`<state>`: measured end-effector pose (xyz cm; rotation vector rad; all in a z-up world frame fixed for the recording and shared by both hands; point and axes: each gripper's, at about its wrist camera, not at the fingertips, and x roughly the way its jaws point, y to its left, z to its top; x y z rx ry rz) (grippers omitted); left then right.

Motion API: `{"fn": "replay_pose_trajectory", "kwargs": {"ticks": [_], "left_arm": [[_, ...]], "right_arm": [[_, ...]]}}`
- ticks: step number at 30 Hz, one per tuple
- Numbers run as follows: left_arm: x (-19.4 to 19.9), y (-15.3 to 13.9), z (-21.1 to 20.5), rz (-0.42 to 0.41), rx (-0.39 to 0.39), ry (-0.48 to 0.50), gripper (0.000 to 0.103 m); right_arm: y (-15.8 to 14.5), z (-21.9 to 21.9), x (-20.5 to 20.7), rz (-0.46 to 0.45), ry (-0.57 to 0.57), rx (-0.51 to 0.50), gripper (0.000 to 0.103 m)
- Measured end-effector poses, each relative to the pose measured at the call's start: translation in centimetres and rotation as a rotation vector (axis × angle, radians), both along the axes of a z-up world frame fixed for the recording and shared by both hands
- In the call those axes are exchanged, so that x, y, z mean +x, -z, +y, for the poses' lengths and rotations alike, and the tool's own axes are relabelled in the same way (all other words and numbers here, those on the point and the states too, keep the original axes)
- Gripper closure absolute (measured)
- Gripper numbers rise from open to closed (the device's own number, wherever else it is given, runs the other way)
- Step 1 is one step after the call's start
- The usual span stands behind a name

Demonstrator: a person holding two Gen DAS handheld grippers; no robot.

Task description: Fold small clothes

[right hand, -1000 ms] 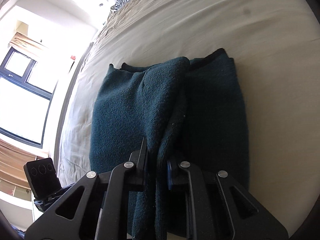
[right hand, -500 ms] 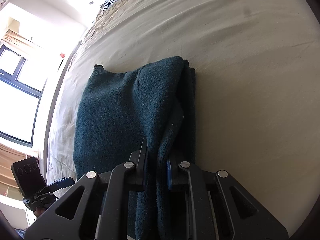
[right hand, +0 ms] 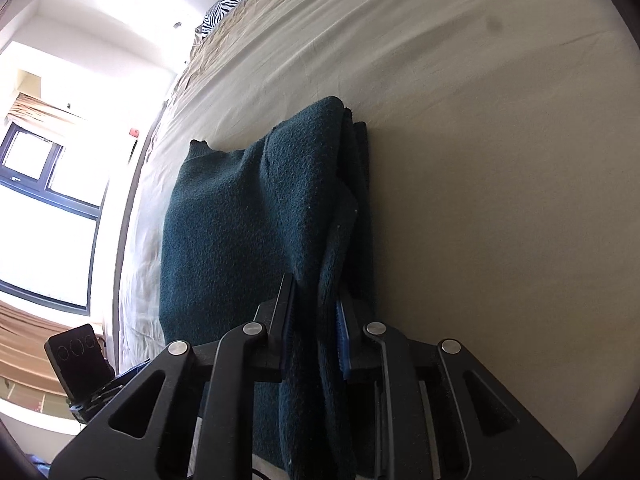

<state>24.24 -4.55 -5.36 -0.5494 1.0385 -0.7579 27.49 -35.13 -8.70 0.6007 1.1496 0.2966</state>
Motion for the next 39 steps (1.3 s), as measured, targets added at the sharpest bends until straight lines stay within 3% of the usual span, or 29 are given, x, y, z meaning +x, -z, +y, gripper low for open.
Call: {"fn": "replay_pose_trajectory", "kwargs": {"ticks": [3, 7, 11, 13, 15, 17, 20, 23, 28, 32, 36, 39], "left_arm": [[1.1, -1.2, -0.7, -0.051, 0.035, 0.009, 0.035], [3.5, -2.1, -2.3, -0.123, 0.089, 0.016, 0.035], [6.4, -2.6, -4.8, -0.189, 0.183, 0.038, 0.038], [8.4, -2.1, -5.7, -0.182, 0.199, 0.033, 0.053], [10.2, -1.2, -6.5, -0.159, 0.228, 0.036, 0.074], [11.4, 0.3, -7.3, -0.126, 0.260, 0.050, 0.081], [12.6, 2.3, -6.9, -0.069, 0.239, 0.024, 0.098], [13.0, 3.7, -6.0, -0.045, 0.180, 0.023, 0.098], [11.8, 2.5, -5.6, -0.076, 0.223, 0.020, 0.099], [8.6, -0.1, -5.2, -0.163, 0.209, 0.033, 0.074], [7.0, 1.4, -5.5, -0.167, 0.234, 0.049, 0.074], [7.4, 2.4, -5.4, -0.148, 0.214, 0.038, 0.076]], "right_arm": [[-0.9, 0.0, -2.2, -0.033, 0.006, -0.037, 0.086], [0.6, 0.5, -4.0, -0.007, -0.024, -0.071, 0.086], [1.7, -1.1, -4.5, -0.008, 0.013, 0.012, 0.086], [1.9, -0.8, -4.5, -0.016, 0.001, -0.001, 0.087], [2.2, -0.8, -4.5, -0.020, -0.004, 0.001, 0.087], [2.4, -1.1, -4.5, -0.022, -0.007, 0.023, 0.087], [3.2, -1.4, -4.1, -0.024, -0.008, 0.060, 0.087], [3.4, -2.1, -4.6, -0.025, 0.000, 0.100, 0.087], [2.2, -2.3, -5.5, -0.031, 0.027, 0.100, 0.083], [-1.0, -2.4, -7.8, -0.105, 0.059, 0.072, 0.084], [-2.3, -1.5, -9.6, -0.154, 0.044, 0.111, 0.084], [-0.9, -0.7, -9.7, -0.107, 0.027, 0.080, 0.084]]}}
